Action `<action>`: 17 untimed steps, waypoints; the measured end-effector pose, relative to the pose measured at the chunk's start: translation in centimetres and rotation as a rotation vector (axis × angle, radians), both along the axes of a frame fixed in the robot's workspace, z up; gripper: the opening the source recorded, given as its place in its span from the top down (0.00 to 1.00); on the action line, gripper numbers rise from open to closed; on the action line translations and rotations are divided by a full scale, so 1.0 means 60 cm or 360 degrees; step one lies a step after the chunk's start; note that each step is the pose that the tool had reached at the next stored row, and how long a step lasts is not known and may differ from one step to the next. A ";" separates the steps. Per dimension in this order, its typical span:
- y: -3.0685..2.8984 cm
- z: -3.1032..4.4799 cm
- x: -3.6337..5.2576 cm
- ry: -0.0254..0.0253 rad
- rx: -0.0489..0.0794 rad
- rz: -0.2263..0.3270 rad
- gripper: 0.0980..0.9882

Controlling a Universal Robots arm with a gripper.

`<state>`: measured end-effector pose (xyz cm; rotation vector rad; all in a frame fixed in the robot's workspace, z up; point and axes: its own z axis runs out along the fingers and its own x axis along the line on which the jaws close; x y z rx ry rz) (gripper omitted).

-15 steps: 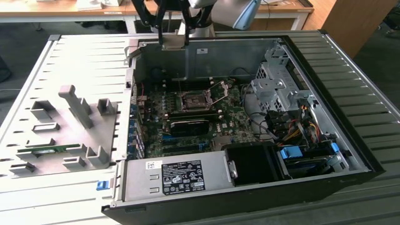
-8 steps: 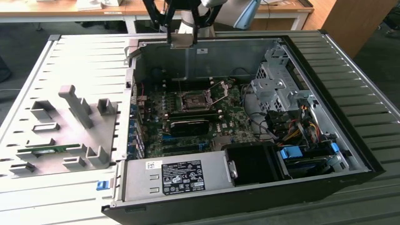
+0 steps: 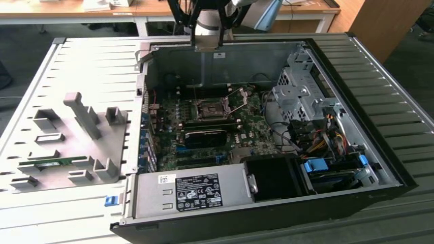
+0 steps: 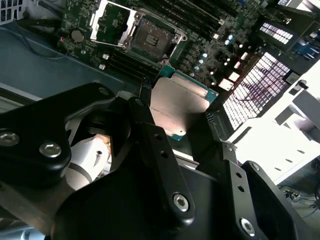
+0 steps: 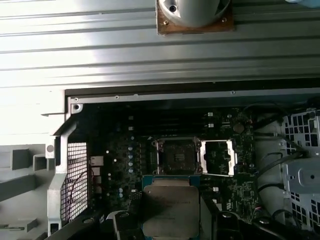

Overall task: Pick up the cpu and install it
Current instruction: 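Pick up the cpu and move it towards the insertion slot, then place the cpu into insertion slot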

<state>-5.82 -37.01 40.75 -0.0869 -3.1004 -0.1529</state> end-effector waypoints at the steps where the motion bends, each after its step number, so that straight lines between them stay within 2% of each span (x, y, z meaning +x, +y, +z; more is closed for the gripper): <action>1: 0.0009 0.000 0.004 -0.00002 0.0000 0.0000 0.50; 13: 0.0049 -0.002 0.039 -0.00015 -0.0002 -0.0001 0.50; 17: 0.0048 -0.002 0.042 -0.00014 -0.0005 -0.0005 0.50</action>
